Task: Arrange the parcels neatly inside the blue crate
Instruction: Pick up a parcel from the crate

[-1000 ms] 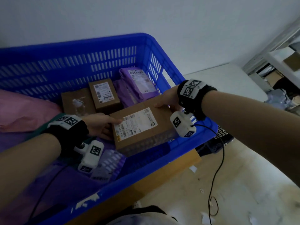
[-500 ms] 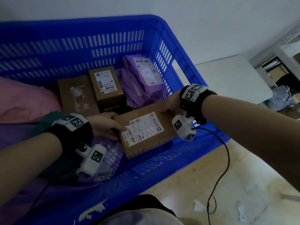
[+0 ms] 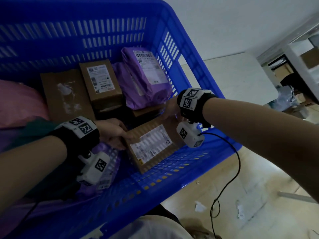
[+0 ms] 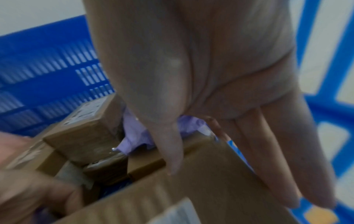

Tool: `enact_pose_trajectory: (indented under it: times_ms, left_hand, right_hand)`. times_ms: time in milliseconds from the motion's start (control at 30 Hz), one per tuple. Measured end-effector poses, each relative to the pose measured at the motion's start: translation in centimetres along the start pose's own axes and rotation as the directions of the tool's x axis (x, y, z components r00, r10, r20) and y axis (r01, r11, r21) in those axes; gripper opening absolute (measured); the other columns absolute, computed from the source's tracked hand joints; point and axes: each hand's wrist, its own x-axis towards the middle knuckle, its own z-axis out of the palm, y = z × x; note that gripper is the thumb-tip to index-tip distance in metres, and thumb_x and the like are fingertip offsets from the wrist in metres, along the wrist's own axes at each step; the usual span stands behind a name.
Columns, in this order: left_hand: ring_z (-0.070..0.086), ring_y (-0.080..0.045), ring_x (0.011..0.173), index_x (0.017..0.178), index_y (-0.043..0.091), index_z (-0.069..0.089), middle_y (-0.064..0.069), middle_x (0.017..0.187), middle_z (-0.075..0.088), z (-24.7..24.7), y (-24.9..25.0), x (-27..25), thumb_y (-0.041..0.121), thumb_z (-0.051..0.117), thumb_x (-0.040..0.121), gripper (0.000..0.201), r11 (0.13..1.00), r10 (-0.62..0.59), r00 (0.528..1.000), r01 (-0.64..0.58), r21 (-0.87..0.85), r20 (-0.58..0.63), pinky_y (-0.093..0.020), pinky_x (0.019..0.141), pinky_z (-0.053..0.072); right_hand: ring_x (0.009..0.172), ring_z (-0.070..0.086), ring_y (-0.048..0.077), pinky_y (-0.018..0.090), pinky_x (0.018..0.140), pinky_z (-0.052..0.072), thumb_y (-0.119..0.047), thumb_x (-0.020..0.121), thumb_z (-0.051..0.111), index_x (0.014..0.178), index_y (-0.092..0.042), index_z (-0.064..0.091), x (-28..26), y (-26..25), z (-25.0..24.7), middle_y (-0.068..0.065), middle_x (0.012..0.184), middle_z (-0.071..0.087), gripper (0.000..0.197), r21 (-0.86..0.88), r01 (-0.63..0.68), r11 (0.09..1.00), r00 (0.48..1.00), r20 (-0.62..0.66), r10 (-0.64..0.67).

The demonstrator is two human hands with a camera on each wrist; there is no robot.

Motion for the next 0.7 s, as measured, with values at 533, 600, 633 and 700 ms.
enact_pose_trajectory:
  times_ms: [533,600,633,700]
  left_hand:
    - [0.061,-0.022,0.108,0.118,0.012,0.065,-0.006,0.119,0.065,-3.7,1.3,-1.3,0.032,0.068,0.084,0.040,0.633,0.403,0.872,-0.045,0.773,-0.280,-0.026,0.084,0.046]
    - [0.064,-0.023,0.097,0.105,0.010,0.070,-0.006,0.105,0.069,-4.0,1.0,-1.5,0.046,0.067,0.080,0.044,0.610,0.374,0.883,-0.004,0.792,-0.284,-0.030,0.074,0.048]
    - [0.065,-0.023,0.085,0.091,0.008,0.072,-0.007,0.090,0.070,-3.9,0.8,-1.4,0.054,0.065,0.078,0.049,0.614,0.365,0.887,-0.001,0.789,-0.283,-0.031,0.065,0.046]
    - [0.059,-0.021,0.061,0.064,0.005,0.066,-0.006,0.062,0.061,-3.4,0.6,-1.5,0.065,0.062,0.073,0.061,0.599,0.353,0.887,0.031,0.800,-0.299,-0.030,0.051,0.038]
  right_hand:
    - [0.143,0.025,0.021,0.027,0.111,0.023,-0.038,0.090,0.058,0.151,-0.025,0.016,1.8,-3.8,2.2,0.002,0.157,0.024,0.075,-0.513,0.333,0.791,0.943,0.168,-0.288]
    - [0.139,0.031,0.021,0.025,0.107,0.027,-0.035,0.091,0.057,0.151,-0.022,0.019,2.2,-3.9,2.3,0.002,0.154,0.030,0.072,-0.516,0.338,0.787,0.941,0.178,-0.287]
    - [0.137,0.035,0.021,0.025,0.106,0.029,-0.032,0.092,0.057,0.151,-0.021,0.022,2.5,-3.9,2.4,0.003,0.152,0.034,0.069,-0.509,0.344,0.789,0.939,0.181,-0.292]
    - [0.132,0.042,0.023,0.026,0.103,0.033,-0.028,0.094,0.055,0.148,-0.018,0.030,3.3,-3.8,2.8,0.006,0.147,0.042,0.060,-0.499,0.359,0.789,0.933,0.155,-0.326]
